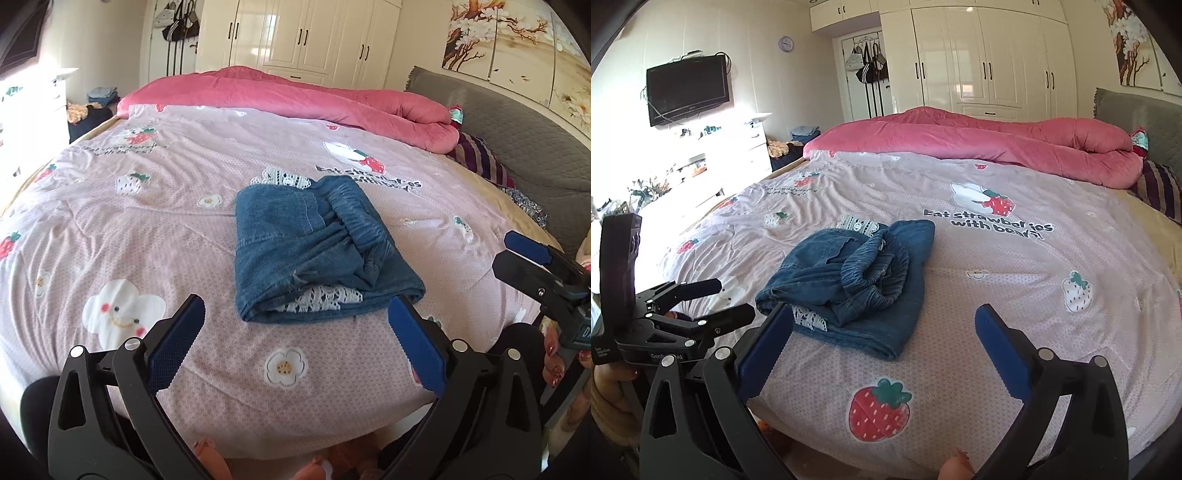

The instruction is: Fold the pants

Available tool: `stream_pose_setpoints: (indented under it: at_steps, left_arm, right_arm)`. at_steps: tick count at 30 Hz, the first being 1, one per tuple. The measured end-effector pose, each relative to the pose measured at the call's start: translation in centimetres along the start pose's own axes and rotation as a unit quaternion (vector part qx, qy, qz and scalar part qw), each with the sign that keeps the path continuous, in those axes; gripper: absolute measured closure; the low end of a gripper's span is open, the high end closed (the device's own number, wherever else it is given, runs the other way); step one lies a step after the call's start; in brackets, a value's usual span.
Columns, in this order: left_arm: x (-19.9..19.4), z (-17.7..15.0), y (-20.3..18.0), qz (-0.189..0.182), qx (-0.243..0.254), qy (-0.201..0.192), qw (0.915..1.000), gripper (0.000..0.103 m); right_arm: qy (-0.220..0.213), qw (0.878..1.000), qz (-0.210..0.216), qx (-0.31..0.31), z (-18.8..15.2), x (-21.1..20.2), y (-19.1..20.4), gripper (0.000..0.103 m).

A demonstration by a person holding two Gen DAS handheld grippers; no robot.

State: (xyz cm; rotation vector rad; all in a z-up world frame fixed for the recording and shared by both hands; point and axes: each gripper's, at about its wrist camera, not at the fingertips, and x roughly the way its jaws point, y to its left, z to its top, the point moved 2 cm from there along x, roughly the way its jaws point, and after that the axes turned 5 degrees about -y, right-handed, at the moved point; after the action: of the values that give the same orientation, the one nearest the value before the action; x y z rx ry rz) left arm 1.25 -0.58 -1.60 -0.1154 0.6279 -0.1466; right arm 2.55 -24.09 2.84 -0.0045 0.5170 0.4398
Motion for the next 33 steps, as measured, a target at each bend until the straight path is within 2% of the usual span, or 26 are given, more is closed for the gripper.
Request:
stream_pose_setpoints:
  at_steps: [5, 13, 21, 33]
  left_arm:
    - [-0.5, -1.1, 0.2, 0.002, -0.017, 0.006, 0.9998, 0.010]
    - [-0.8, -3.3, 0.8, 0.012, -0.015, 0.021, 0.9996, 0.010]
    - [-1.2, -4.7, 1.2, 0.022, -0.033, 0.008, 0.9992, 0.010]
    - [0.2, -5.6, 0.9, 0.020, -0.028, 0.027, 0.9991, 0.010]
  right_arm:
    - [0.020, 1.000, -0.020, -0.011, -1.6, 0.0, 0.5, 0.005]
    - [0.039, 0.999, -0.017, 0.003, -4.8, 0.2, 0.4, 0.005]
    - [0.032, 0.999, -0.022, 0.016, -5.7, 0.3, -0.1, 0.005]
    - [0.036, 0.999, -0.025, 0.017, -6.6, 1.5, -0.3, 0.005]
